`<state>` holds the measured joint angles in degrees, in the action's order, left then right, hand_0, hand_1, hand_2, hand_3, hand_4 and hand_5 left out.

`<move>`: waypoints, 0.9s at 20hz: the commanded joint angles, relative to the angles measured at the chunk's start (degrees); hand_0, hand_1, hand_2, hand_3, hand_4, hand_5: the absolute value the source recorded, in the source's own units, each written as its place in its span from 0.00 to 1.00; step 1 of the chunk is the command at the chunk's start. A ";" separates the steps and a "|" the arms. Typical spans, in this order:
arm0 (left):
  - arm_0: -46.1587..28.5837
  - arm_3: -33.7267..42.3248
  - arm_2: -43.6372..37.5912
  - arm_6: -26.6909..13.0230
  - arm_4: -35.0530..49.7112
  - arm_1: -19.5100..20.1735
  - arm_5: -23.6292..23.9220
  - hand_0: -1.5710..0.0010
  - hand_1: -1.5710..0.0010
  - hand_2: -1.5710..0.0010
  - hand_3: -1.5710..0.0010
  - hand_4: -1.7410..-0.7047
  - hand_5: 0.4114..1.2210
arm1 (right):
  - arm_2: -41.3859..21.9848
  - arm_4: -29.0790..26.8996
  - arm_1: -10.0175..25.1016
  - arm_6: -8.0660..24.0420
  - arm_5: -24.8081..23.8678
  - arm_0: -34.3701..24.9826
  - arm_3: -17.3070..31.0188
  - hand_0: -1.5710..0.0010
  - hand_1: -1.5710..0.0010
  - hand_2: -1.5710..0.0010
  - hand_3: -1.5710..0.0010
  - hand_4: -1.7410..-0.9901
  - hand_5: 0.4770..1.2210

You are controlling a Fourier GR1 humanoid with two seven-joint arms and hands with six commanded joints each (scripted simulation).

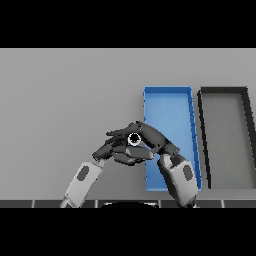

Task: Pick up the blue pipe and place it into the blue bin.

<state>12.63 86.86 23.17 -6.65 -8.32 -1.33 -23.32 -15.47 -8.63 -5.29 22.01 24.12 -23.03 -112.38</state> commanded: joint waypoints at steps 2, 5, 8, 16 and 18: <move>-0.74 0.51 0.06 0.74 0.50 0.09 -0.30 0.99 0.99 0.99 1.00 0.74 0.10 | 3.30 -5.64 -0.07 6.23 -2.28 -2.80 -0.97 0.00 0.00 0.00 0.00 0.33 1.00; -1.17 1.20 0.37 0.25 0.34 -0.14 0.00 1.00 1.00 1.00 1.00 0.75 0.08 | 8.79 -12.56 1.35 11.28 -6.26 -10.58 -2.24 0.00 0.00 0.00 0.00 0.33 1.00; -1.98 2.60 0.66 0.68 0.32 0.43 -0.13 1.00 1.00 1.00 1.00 0.76 0.08 | 16.58 -16.17 5.17 11.72 -10.91 -18.95 -0.03 0.00 0.00 0.00 0.00 0.32 1.00; -2.16 4.56 -0.35 -1.17 1.61 1.65 -0.66 1.00 1.00 1.00 1.00 0.76 0.08 | 28.12 -9.43 13.10 12.15 -12.80 -20.65 7.58 0.00 0.00 0.00 0.00 0.32 1.00; -1.88 4.59 -0.03 -1.24 1.16 0.95 0.00 1.00 1.00 1.00 1.00 0.76 0.08 | 29.77 -7.49 13.45 12.79 -12.51 -17.96 8.61 0.00 0.00 0.00 0.00 0.32 1.00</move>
<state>10.74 91.45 23.14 -7.89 -7.16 -0.39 -23.31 14.32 -16.03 8.15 34.86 11.83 -40.92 -103.76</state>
